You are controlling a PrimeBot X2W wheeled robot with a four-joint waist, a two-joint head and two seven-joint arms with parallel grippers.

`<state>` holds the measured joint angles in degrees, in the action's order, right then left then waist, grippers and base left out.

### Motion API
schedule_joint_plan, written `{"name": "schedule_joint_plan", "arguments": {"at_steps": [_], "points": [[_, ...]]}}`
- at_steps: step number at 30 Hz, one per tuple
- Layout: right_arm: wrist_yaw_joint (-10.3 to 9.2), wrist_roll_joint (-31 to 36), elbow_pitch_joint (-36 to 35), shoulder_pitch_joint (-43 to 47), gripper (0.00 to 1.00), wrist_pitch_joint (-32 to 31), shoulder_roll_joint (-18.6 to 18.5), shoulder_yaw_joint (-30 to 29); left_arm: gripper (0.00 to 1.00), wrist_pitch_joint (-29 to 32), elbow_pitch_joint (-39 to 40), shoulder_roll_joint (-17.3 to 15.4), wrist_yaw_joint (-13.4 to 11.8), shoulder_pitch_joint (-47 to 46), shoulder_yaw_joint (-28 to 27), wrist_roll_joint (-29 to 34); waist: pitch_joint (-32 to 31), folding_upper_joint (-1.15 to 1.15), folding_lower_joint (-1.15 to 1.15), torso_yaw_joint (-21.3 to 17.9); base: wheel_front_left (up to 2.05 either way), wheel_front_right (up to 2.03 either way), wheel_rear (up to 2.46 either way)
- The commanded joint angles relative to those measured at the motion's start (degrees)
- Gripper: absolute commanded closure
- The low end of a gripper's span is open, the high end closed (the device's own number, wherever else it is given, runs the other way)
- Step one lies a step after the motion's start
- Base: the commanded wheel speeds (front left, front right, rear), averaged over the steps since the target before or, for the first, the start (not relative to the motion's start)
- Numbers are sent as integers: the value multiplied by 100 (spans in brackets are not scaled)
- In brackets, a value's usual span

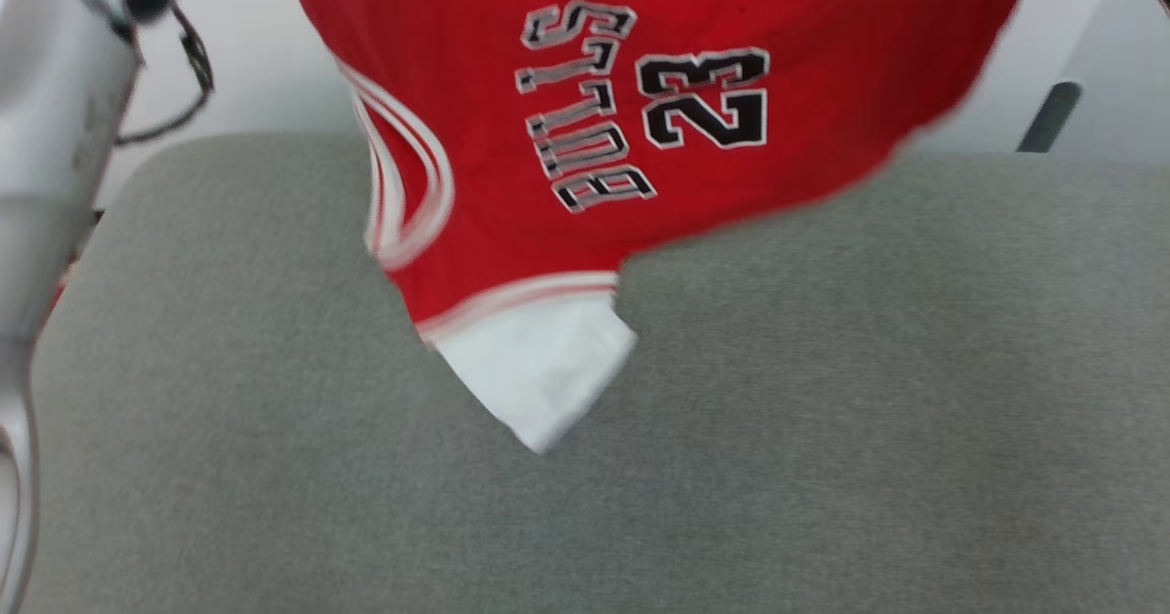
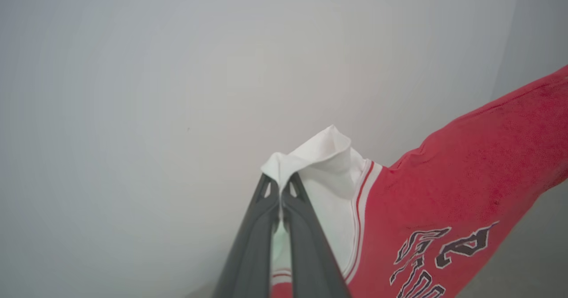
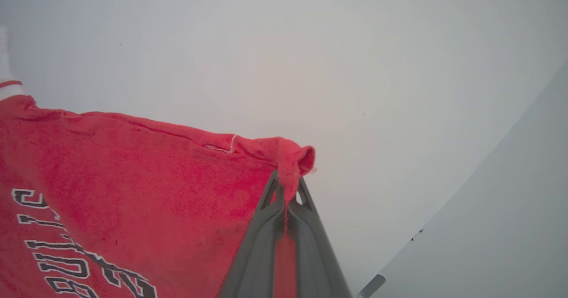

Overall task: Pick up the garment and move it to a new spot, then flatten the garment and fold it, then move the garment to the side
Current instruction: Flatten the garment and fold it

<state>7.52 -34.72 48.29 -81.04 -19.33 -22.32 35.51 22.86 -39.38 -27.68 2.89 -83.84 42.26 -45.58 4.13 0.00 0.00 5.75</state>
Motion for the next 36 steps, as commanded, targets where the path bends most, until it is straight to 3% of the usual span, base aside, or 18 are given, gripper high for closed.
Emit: {"name": "schedule_joint_plan", "arguments": {"at_steps": [1, 11, 18, 25, 36], "points": [[-6, 140, 228, -190, 100, 268, 191, -43, 100, -166, -352, 91, 38, -290, 12, 129, -246, 0, 0, -265, 0, 0, 0], [-6, 295, 931, -659, 100, 939, 683, -20, 100, -1113, -1568, 362, 74, -1242, 6, 458, -319, 0, 0, -496, 0, 0, 0], [-6, 151, 1189, -933, 100, 1101, 774, 69, 100, -1566, -2149, 476, 222, -1722, 29, 528, -50, 0, 0, -604, 0, 0, 0], [-6, 228, 1188, -1516, 100, 1450, 660, 96, 100, -2093, -2377, 412, 273, -2425, 68, 705, 904, 0, 0, -711, 0, 0, 0], [-6, 905, 1506, -2657, 100, 3087, 524, -290, 100, -3006, -2463, 437, 178, -3940, 99, 1042, 2861, 0, 0, -765, 0, 0, 0]]}}
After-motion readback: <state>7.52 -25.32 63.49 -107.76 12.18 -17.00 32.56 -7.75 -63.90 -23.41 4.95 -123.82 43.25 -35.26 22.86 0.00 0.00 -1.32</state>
